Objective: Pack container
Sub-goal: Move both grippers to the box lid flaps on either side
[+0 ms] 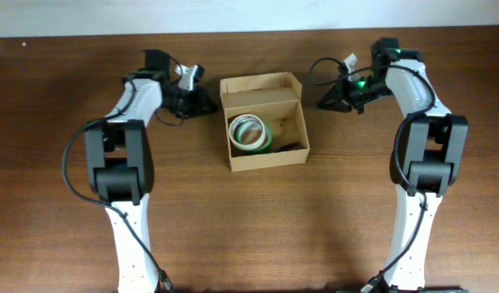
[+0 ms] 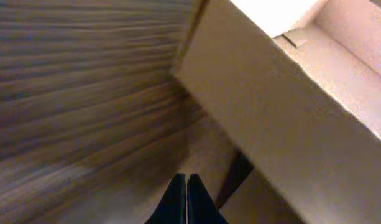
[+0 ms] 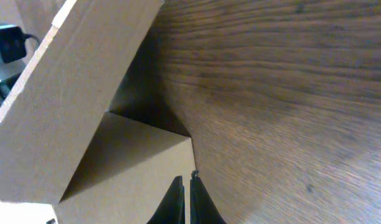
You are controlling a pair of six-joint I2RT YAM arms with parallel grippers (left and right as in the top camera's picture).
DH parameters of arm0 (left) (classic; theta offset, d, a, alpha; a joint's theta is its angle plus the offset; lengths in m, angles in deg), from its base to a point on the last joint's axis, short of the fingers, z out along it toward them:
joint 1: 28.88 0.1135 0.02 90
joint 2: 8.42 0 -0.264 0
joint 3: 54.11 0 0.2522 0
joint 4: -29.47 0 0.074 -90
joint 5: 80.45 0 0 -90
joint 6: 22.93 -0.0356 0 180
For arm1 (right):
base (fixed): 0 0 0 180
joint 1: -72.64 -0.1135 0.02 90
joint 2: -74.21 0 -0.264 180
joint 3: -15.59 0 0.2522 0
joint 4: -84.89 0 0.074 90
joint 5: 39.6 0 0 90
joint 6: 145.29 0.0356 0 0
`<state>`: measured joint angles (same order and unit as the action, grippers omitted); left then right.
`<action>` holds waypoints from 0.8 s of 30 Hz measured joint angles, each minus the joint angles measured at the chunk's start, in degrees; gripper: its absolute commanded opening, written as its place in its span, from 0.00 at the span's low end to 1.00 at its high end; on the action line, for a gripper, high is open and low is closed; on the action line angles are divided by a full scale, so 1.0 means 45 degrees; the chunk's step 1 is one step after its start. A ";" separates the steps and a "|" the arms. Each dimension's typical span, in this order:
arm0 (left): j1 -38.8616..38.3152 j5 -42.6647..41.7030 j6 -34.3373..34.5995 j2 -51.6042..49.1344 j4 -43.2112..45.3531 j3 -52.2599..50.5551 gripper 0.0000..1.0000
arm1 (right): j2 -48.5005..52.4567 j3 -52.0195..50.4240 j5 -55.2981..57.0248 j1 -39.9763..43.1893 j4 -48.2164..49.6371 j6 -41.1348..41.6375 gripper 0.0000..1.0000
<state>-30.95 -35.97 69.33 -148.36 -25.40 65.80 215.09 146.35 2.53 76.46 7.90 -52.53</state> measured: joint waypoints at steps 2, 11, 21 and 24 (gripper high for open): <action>-0.0214 -0.0083 0.0155 -0.0097 0.0199 -0.0010 0.02 | 0.0000 0.0000 0.0005 -0.0117 0.0189 0.0010 0.04; -0.0563 -0.0971 0.1088 -0.0180 0.2385 -0.0029 0.02 | 0.0306 0.0000 -0.0019 -0.0233 0.1141 0.0374 0.04; -0.0549 -0.3104 0.2064 -0.0262 0.6139 -0.0121 0.02 | 0.0593 -0.0029 -0.2773 -0.0243 0.3657 0.0466 0.04; -0.0549 -0.3667 0.2798 -0.0262 0.7626 -0.0117 0.02 | 0.0593 -0.0034 -0.3784 -0.0243 0.4333 0.0486 0.04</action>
<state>-33.42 -52.47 81.92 -149.54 8.92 65.28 217.75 146.19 -14.50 75.36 27.40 -50.34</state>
